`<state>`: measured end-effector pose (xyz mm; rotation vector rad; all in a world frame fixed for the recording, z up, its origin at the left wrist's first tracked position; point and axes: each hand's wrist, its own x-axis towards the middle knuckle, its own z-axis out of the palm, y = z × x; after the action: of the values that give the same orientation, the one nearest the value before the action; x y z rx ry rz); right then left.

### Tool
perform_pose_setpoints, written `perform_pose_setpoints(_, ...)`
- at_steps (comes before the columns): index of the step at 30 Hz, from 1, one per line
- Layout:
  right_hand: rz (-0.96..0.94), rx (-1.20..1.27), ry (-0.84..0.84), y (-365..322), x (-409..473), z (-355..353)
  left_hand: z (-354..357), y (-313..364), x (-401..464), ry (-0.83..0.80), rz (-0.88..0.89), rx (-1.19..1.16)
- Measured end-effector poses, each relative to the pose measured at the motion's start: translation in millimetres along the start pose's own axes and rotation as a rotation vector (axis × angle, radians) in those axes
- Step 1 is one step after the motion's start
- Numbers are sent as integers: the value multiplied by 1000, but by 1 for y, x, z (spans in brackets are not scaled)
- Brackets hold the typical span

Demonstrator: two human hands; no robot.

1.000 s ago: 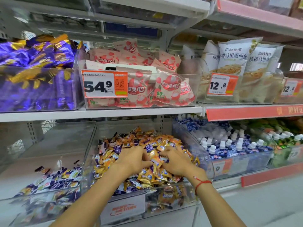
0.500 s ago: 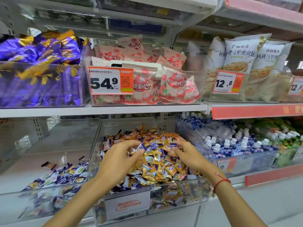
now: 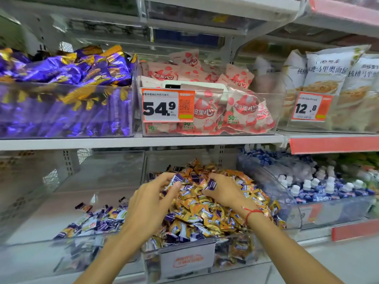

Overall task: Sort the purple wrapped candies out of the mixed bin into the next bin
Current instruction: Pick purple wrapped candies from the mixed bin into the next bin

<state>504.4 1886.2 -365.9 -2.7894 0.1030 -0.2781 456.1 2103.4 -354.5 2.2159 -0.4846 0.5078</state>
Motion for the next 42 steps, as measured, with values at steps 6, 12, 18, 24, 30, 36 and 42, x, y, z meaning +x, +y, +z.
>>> perform_pose_setpoints(6, -12, 108, -25, -1, -9, -13, -9, -16, 8, 131, -93, -333)
perform_pose_setpoints(12, -94, -117, 53, -30, 32, -7, -5, -19, 5, 179, -110, -489)
perform_pose_setpoints(18, -172, -241, -231, -26, 33, 1, -3, -24, 2, 125, -55, -299)
perform_pose_setpoints(24, -247, -97, -560, -16, -22, -40, -1, -18, 4, 112, -63, -144)
perform_pose_setpoints(30, -177, 90, -340, -1, -38, -45, 0, -12, 2, -10, -63, -26)
perform_pose_setpoints(36, -301, 64, -358, -13, -25, -15, -7, -16, 2, -83, -28, -32)
perform_pose_setpoints(42, -297, 11, -336, -19, -15, -4, -21, -14, -1, -62, -47, -328)
